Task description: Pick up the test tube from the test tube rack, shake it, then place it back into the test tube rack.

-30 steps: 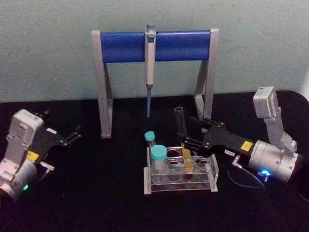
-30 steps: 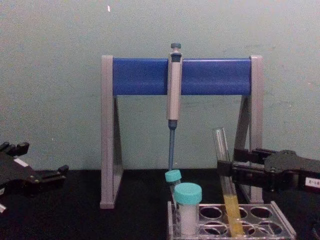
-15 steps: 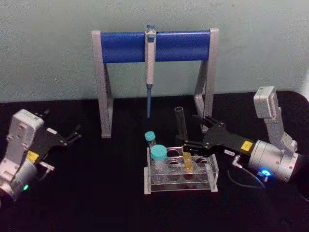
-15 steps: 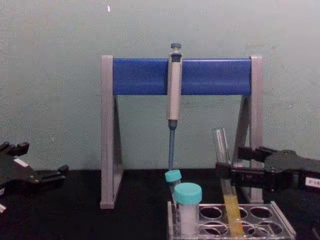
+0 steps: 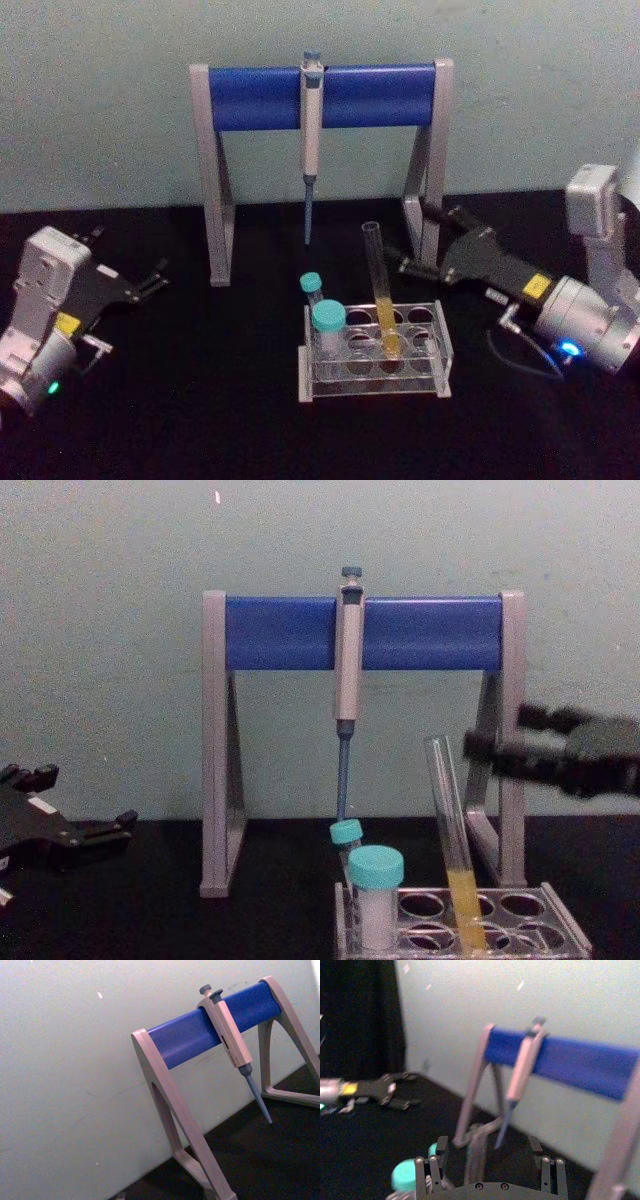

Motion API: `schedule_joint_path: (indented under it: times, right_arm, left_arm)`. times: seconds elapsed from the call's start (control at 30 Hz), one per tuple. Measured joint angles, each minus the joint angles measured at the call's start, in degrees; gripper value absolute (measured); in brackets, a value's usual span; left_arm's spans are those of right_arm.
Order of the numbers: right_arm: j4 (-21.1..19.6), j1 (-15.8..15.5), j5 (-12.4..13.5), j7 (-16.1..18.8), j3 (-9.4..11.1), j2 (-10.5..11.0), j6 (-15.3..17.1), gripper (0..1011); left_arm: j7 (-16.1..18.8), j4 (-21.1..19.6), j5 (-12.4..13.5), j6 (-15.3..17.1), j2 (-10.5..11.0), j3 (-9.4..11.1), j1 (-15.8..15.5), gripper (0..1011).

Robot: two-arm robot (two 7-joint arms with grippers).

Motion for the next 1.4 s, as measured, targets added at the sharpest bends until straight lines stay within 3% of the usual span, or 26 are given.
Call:
schedule_joint_path:
  times: [0.1,0.13,0.23,0.27,0.33,0.43,0.47,0.6,0.97,1.4]
  right_arm:
    - [-3.98,-2.93,-1.85,-6.11,2.72,-0.19,-1.54,1000]
    - [-5.82,-4.40,-3.47,-9.80,3.99,-0.47,-2.12,1000]
    - [-7.96,-6.27,-5.88,-14.99,5.44,-1.12,-2.29,1000]
    - [-8.99,-7.39,-7.43,-18.15,6.28,-1.71,-1.99,1000]
    - [-9.58,-8.23,-9.02,-21.17,6.76,-2.38,-1.39,1000]
    - [-9.10,-9.46,-13.38,-27.71,7.13,-4.38,1.04,1000]
    - [-9.10,-9.46,-13.38,-27.71,7.13,-4.38,1.04,1000]
    - [-5.54,-9.72,-17.47,-32.84,6.52,-6.89,3.90,1000]
    - [0.03,-9.00,-19.72,-34.78,6.91,-9.97,6.55,1000]
    - [-0.22,-9.01,-19.72,-34.75,6.78,-9.78,6.56,1000]
  left_arm:
    - [0.00,0.00,0.00,0.00,0.00,0.00,0.00,1001]
    - [0.00,0.00,0.00,0.00,0.00,0.00,0.00,1001]
    - [0.00,0.00,0.00,0.00,0.00,0.00,0.00,1001]
    - [0.00,0.00,0.00,0.00,0.00,0.00,0.00,1001]
    - [0.00,0.00,0.00,0.00,0.00,0.00,0.00,1001]
    - [0.00,0.00,0.00,0.00,0.00,0.00,0.00,1001]
    - [0.00,0.00,0.00,0.00,0.00,0.00,0.00,1001]
    - [0.00,0.00,0.00,0.00,0.00,0.00,0.00,1001]
    - [0.00,0.00,0.00,0.00,0.00,0.00,0.00,1001]
    - [0.00,0.00,0.00,0.00,0.00,0.00,0.00,1001]
